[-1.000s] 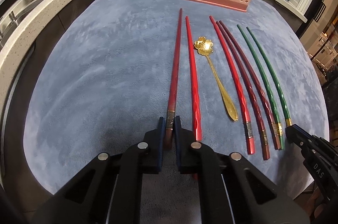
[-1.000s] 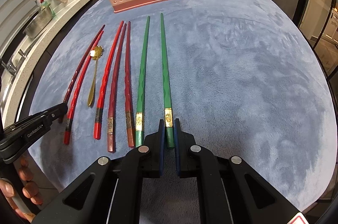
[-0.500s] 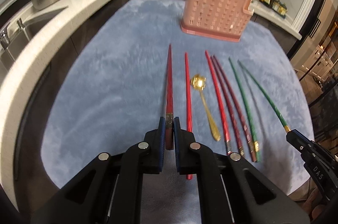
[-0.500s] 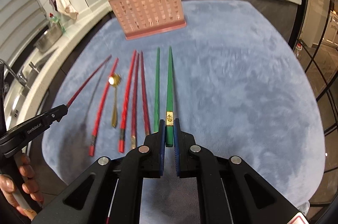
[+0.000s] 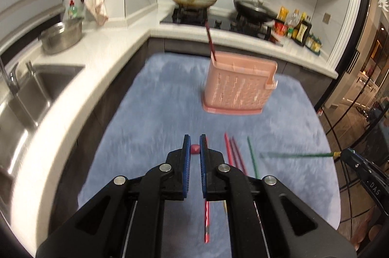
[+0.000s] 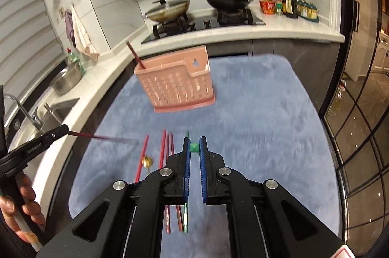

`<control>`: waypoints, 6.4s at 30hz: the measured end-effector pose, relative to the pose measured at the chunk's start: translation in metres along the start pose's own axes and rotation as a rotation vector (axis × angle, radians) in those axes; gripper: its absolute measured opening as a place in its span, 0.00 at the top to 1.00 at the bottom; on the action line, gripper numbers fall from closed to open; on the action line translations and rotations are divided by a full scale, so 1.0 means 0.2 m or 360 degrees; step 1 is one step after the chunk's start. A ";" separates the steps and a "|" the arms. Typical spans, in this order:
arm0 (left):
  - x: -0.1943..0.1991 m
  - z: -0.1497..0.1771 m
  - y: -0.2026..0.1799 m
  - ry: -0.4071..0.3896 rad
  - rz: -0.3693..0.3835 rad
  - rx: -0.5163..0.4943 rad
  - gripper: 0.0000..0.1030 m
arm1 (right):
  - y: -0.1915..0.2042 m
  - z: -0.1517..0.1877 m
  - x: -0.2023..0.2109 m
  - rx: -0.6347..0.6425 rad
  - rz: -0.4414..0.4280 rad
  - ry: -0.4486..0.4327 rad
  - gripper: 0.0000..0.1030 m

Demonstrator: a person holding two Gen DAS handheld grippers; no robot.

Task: Organize utensils
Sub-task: 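Lift both chopsticks into the pink holder while both tools open, then move both tools back toward the remaining red and green chopsticks, then grasp a bright red chopstick with the left tool while the right tool grasps the green chopstick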

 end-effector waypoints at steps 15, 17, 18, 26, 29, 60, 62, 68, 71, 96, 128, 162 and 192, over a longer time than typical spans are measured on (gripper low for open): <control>0.11 -0.64 -0.17 -0.0269 0.0054 -0.0027 0.93 | 0.01 -0.59 0.04 -0.0034 -0.0099 -0.0207 0.93; 0.12 -0.72 -0.20 -0.0305 0.0063 -0.0024 0.93 | 0.03 -0.68 0.03 -0.0035 -0.0117 -0.0239 0.93; 0.11 -0.77 -0.21 -0.0327 0.0069 -0.0021 0.93 | 0.04 -0.73 0.03 -0.0033 -0.0122 -0.0256 0.93; 0.00 -1.05 -0.30 -0.0408 0.0099 0.0001 0.93 | 0.13 -1.07 -0.13 -0.0036 -0.0143 -0.0356 0.93; -0.09 -1.11 -0.33 -0.0403 0.0096 -0.0006 0.93 | 0.15 -1.15 -0.21 -0.0051 -0.0152 -0.0363 0.93; -0.65 -0.99 -0.29 -0.0151 0.0026 0.0014 0.72 | 0.11 -1.02 -0.82 -0.0098 -0.0095 -0.0079 0.88; -0.64 -0.99 -0.28 -0.0163 0.0015 0.0021 0.65 | 0.10 -1.02 -0.81 -0.0108 -0.0099 -0.0085 0.86; -0.59 -0.96 -0.28 -0.0168 0.0003 0.0010 0.64 | 0.13 -1.00 -0.72 -0.0063 -0.0098 -0.0113 0.84; -0.55 -0.94 -0.28 -0.0169 -0.0004 0.0004 0.63 | 0.14 -0.98 -0.65 -0.0048 -0.0103 -0.0136 0.74; -0.23 -0.42 -0.21 -0.0105 -0.0029 -0.0045 0.63 | 0.14 -0.27 -0.26 0.0106 -0.0061 -0.0031 0.71; -0.30 0.61 0.04 0.0392 -0.0070 0.0039 0.63 | 0.06 0.72 -0.32 0.0114 0.0046 0.0415 0.71; -0.39 0.93 -0.04 0.0568 -0.0037 -0.0093 0.53 | 0.08 0.83 -0.39 0.0081 0.0048 0.0487 0.79; -0.38 0.93 -0.03 0.0554 -0.0016 -0.0096 0.92 | 0.07 0.85 -0.41 0.0074 0.0045 0.0519 0.92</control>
Point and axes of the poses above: each gripper's, at about its wrist camera, not at the fingertips, and x roughly against the way its jaws point, y to its left, z to its underside, the point moved 1 cm from there along -x, roughly the way its jaws point, and after that the axes turned 6 degrees about -y, right-handed, at the moved point
